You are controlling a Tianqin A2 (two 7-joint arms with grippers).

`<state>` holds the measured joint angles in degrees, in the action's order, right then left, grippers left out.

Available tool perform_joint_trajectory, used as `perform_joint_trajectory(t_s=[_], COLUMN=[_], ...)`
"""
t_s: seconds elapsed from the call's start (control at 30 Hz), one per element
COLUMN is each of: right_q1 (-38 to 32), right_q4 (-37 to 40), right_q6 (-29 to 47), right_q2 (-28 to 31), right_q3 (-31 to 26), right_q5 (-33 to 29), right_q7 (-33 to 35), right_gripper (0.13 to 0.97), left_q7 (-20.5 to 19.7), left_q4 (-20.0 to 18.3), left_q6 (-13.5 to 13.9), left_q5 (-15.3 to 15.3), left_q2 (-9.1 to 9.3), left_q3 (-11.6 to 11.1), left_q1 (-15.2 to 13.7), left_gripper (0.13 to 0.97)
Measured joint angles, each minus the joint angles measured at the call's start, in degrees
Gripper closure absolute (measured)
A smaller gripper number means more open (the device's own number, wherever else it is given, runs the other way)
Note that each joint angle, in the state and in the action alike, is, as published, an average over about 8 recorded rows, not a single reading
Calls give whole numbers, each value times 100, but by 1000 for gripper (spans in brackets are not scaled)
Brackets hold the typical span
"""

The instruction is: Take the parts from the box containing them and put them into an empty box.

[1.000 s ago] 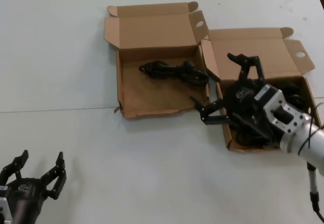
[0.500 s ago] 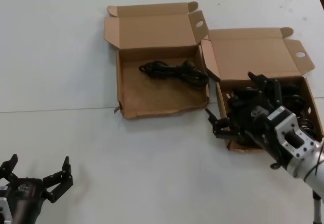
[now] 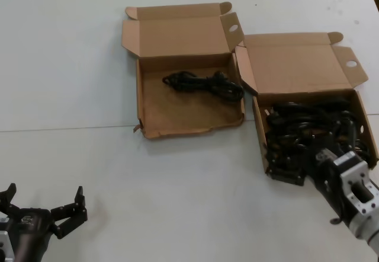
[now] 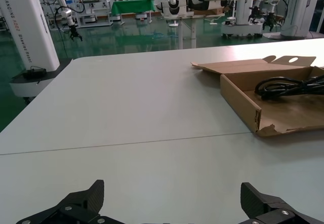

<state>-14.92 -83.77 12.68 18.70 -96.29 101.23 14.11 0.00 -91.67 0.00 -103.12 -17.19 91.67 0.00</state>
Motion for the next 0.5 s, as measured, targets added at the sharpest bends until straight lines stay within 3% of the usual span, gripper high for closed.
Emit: perform_joint_trajectory(t_s=[0.5], right_q1=[981], right_q4=[-519], right_q6=[-832], right_q2=[-99], right_q3=[303], right_q5=[125], right_q7=[0], right_gripper=[129], left_q7=[0], left_q4=[0], left_q6=[0], left_q5=[-1], left_q2=[0], left_q3=[0], left_q1=[0], left_gripper=[132])
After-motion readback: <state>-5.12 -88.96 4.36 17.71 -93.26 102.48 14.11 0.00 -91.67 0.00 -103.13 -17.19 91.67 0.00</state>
